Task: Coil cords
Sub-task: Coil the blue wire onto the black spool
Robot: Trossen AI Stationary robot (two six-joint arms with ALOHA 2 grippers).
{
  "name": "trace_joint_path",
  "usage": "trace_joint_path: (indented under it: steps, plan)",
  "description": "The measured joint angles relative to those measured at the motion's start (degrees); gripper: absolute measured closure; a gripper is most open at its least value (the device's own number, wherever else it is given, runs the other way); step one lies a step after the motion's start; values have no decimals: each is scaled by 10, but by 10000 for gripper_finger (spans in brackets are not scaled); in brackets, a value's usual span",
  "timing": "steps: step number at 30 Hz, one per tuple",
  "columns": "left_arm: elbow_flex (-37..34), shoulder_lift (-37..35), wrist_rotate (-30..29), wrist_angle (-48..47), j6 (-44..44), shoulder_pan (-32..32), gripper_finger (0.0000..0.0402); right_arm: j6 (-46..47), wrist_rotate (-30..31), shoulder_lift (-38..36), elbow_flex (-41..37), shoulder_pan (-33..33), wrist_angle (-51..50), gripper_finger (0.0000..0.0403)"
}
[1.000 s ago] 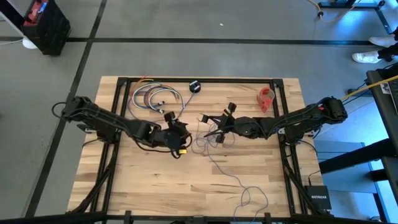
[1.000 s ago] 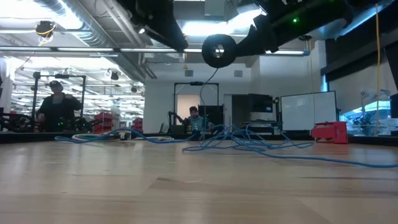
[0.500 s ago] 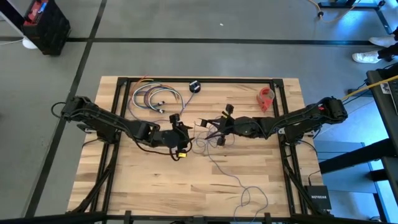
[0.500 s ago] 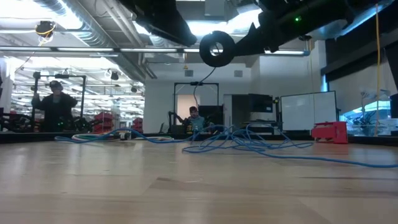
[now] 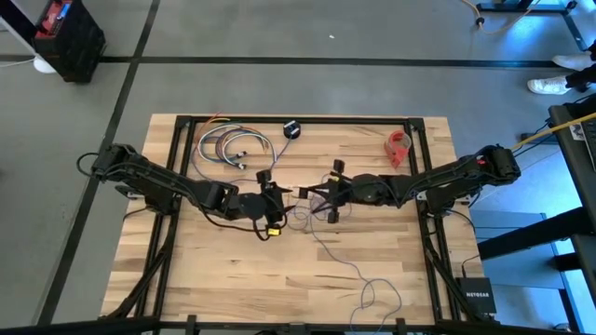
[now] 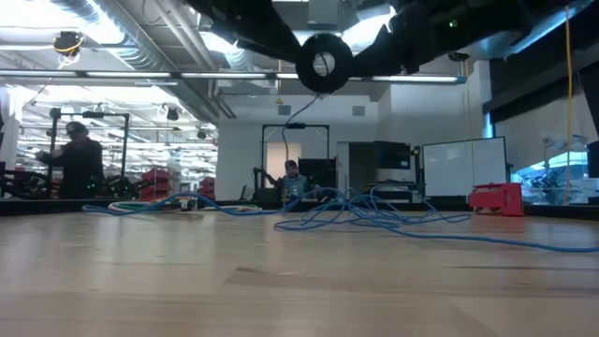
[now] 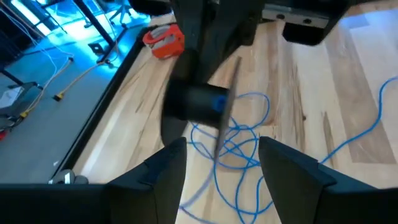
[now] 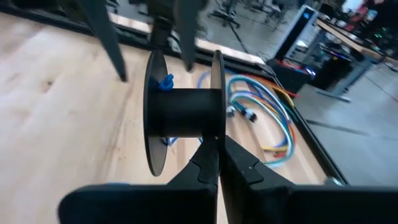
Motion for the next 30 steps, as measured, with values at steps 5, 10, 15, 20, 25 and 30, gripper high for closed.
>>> trace_joint_path:
  steps: [5, 10, 15, 20, 25, 30]
  plan:
    - [0, 0, 37, 26, 9, 0, 210, 0, -9, 2, 0, 0, 5, 400]
    - [0, 3, 40, 51, 18, 1, 238, -1, -33, 37, 0, 0, 55, 400]
    - [0, 14, 48, 46, 17, 2, 284, -2, -35, 52, 0, 0, 73, 400]
    - [0, 13, 49, 46, 17, 4, 322, -2, -43, 53, 8, 0, 73, 400]
    - [1, 13, 50, 41, 18, 5, 353, -2, -45, 53, 9, 0, 75, 400]
    - [1, 13, 52, 33, 20, 5, 393, -1, -45, 53, 9, 0, 77, 400]
